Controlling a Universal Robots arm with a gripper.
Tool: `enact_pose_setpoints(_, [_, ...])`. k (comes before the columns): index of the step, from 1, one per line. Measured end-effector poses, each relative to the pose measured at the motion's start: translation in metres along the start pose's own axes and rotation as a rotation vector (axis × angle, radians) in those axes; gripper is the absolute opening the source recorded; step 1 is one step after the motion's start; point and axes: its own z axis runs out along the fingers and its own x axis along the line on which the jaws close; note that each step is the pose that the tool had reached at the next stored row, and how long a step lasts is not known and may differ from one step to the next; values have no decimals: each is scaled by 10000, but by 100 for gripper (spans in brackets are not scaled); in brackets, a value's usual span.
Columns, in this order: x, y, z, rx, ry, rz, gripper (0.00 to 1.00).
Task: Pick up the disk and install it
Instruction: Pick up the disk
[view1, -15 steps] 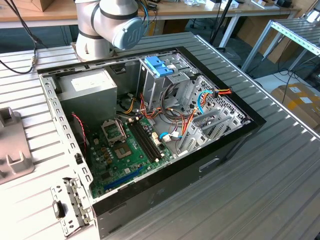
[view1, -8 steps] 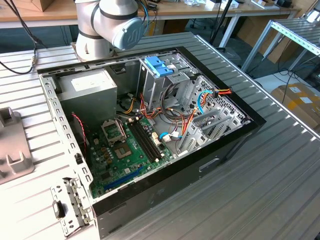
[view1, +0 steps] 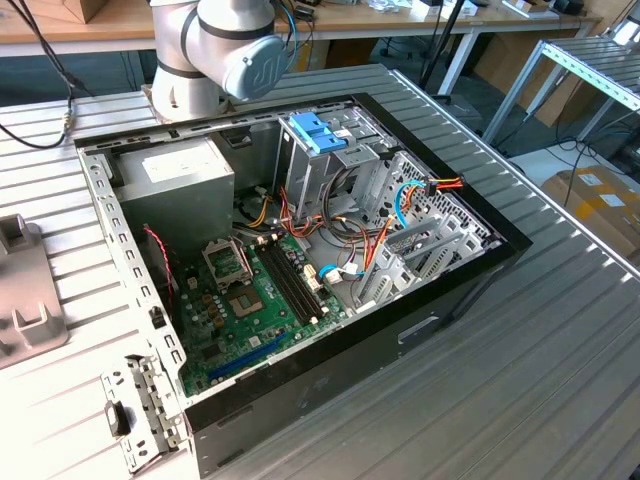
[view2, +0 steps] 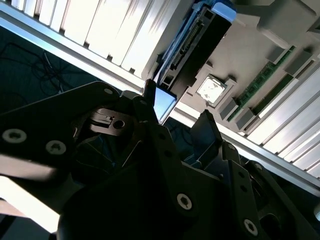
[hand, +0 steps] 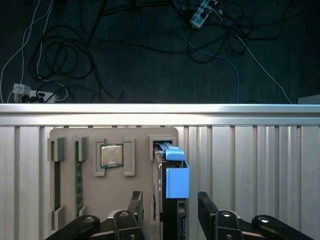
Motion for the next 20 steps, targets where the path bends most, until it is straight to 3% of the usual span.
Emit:
enact_pose_setpoints(4, [-14,33,48,1,-6,0,56])
enact_pose_setpoints(20, [-16,61,255,-1,-6,-41,56])
